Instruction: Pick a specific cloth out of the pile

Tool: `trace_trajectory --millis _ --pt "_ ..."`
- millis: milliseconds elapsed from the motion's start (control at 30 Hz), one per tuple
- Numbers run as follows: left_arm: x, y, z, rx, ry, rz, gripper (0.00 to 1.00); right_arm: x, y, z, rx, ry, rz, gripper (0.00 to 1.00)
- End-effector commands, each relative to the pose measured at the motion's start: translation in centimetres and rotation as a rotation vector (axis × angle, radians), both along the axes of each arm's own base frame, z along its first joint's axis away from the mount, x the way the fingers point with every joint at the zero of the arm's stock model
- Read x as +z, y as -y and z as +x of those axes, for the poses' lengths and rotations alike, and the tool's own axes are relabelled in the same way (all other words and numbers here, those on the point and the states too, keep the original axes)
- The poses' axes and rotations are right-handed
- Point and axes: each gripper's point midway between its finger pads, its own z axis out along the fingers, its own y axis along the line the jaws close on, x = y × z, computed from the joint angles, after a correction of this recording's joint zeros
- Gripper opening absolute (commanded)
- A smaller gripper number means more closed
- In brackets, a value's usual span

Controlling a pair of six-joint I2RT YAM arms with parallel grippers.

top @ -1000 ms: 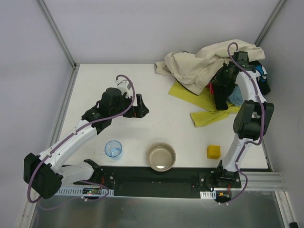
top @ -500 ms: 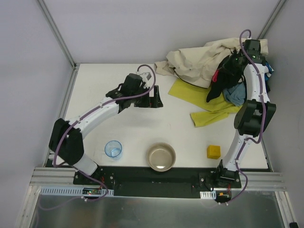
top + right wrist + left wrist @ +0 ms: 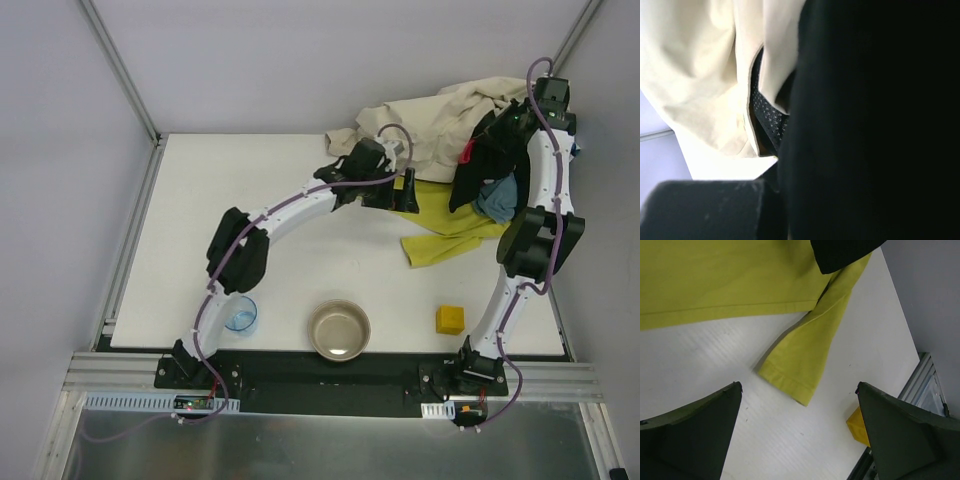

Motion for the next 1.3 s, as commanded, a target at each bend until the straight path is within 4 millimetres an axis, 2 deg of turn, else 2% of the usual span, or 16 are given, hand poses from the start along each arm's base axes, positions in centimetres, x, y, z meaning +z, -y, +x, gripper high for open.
trace_trajectory --millis 0,133,200,333,500,700,767,800,900,1000,1033,1100,1167,1267 --pt "0.7 5.9 -0.4 -0.055 0.042 -0.065 0.99 5.3 3.0 1.1 -0.063 0.156 -0.003 0.01" --pt "-0.8 9.1 -0.4 -0.073 0.091 -0.06 0.99 4.5 4.6 0.9 -0.09 0.141 0.03 0.01" --pt "-1.7 10.1 -0.7 -0.081 0.099 -0.055 0.99 4.4 5.2 0.7 -0.098 0.141 0.039 0.01" --pt "-3.6 11.7 -1.5 -0.094 0.227 0.027 0.99 4.2 6.0 0.6 -0.11 0.141 0.061 0.01" --pt "-9.0 11.6 -2.6 -0.121 0.241 0.157 0.99 3.9 6.1 0.7 -0.108 0.141 0.091 0.01" --pt "-12.3 11.4 -4.0 -0.169 0.336 0.302 0.94 3.1 5.9 0.6 -0.106 0.13 0.122 0.01" --pt "-12.8 11.0 -3.6 -0.139 0.366 0.351 0.84 2.9 5.6 0.6 -0.098 0.133 0.138 0.0" --pt "-13.1 10.8 -3.7 -0.132 0.367 0.367 0.73 3.0 5.5 0.6 -0.097 0.137 0.144 0.01" --pt "-13.3 9.7 -2.9 -0.093 0.385 0.419 0.33 2.7 5.4 0.6 -0.096 0.132 0.149 0.01" --pt "-13.2 8.6 -2.6 -0.087 0.406 0.459 0.05 2.8 5.4 0.5 -0.099 0.133 0.147 0.01" --pt "-13.1 8.2 -2.7 -0.084 0.409 0.47 0.0 2.8 5.4 0.5 -0.097 0.133 0.145 0.0" --pt "-12.7 7.4 -2.8 -0.074 0.414 0.491 0.0 2.9 5.5 0.4 -0.101 0.135 0.139 0.01" --pt "-11.2 6.2 -2.8 -0.051 0.426 0.504 0.0 2.9 5.5 0.4 -0.099 0.137 0.136 0.01" --pt "-10.0 3.6 -2.8 0.002 0.444 0.544 0.0 2.9 5.5 0.3 -0.099 0.136 0.134 0.01"
